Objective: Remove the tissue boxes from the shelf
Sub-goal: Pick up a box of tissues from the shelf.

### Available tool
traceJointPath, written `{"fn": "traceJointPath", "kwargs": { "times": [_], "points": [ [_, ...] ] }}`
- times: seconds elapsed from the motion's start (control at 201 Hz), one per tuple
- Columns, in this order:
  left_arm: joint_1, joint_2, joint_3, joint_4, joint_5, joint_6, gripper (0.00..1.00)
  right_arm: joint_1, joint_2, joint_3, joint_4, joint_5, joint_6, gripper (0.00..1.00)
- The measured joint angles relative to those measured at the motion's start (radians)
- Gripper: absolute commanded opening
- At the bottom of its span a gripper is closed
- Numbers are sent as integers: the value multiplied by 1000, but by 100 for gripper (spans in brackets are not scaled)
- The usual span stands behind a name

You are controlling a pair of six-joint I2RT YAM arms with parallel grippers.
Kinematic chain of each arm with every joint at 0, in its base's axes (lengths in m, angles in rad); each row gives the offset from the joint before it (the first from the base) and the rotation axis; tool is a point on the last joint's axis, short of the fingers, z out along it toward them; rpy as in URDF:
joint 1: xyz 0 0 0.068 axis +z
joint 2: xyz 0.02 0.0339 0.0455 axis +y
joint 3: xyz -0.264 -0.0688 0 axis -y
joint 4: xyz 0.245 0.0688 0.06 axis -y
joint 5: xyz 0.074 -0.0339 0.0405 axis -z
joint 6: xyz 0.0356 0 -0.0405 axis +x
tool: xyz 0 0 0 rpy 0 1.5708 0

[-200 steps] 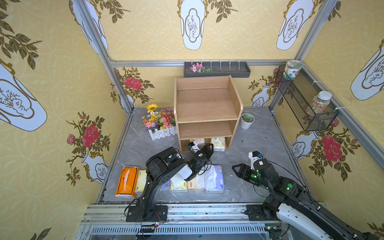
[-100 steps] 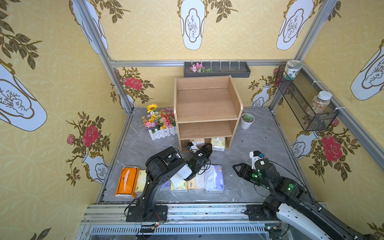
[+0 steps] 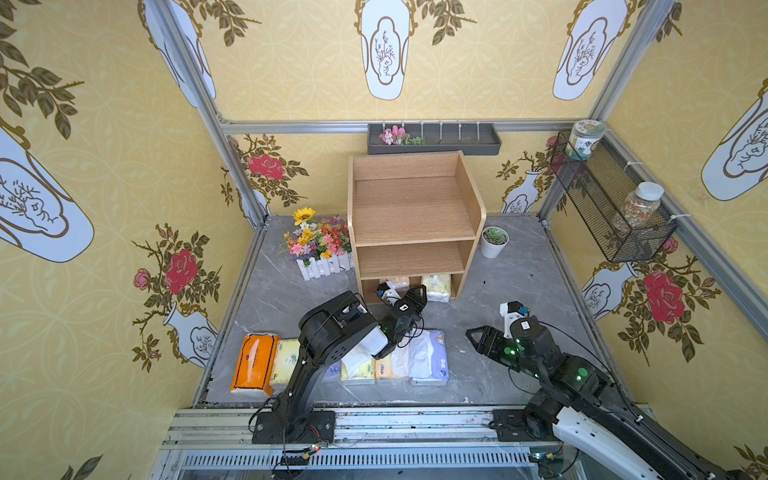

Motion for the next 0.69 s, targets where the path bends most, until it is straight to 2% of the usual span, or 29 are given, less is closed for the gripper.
{"fn": "traceJointPath", "kwargs": {
  "times": [0.184,0.418,0.692],
  "points": [
    [3,23,17,12,8,0,40,-3,0,0,0,-3,-2,65],
    [5,31,21,12,11,0,22,-6,-5,3,-5,-3,-3,65],
    [13,19,8,20,27,-3,6,-8,-5,16,-24,-11,-4,65]
  ]
}}
